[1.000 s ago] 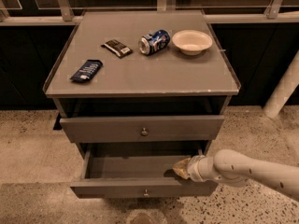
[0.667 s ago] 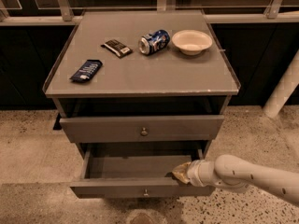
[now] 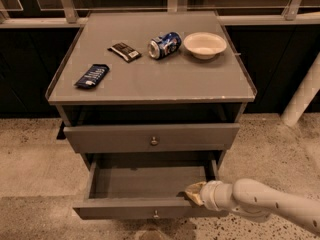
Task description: Open middle drawer
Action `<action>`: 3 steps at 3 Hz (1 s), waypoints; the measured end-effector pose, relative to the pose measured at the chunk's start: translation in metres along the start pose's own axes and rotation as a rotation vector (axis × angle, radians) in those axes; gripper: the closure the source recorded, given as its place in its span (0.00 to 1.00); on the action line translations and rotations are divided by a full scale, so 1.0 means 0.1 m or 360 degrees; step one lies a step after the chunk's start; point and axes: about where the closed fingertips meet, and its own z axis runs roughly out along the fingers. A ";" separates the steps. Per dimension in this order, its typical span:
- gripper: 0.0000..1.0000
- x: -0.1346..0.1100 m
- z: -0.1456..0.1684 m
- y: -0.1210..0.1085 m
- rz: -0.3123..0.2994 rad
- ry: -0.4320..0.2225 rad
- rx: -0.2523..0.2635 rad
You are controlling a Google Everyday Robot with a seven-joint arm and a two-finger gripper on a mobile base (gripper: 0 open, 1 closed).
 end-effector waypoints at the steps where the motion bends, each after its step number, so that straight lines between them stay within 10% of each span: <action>1: 1.00 -0.07 -0.20 0.02 -0.0030 -0.0066 0.0107; 3: 0.86 -0.36 -0.57 -0.01 -0.0143 -0.0199 0.0320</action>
Offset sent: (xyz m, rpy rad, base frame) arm -0.0064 -0.0299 0.1123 -0.1000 -0.3964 -0.1393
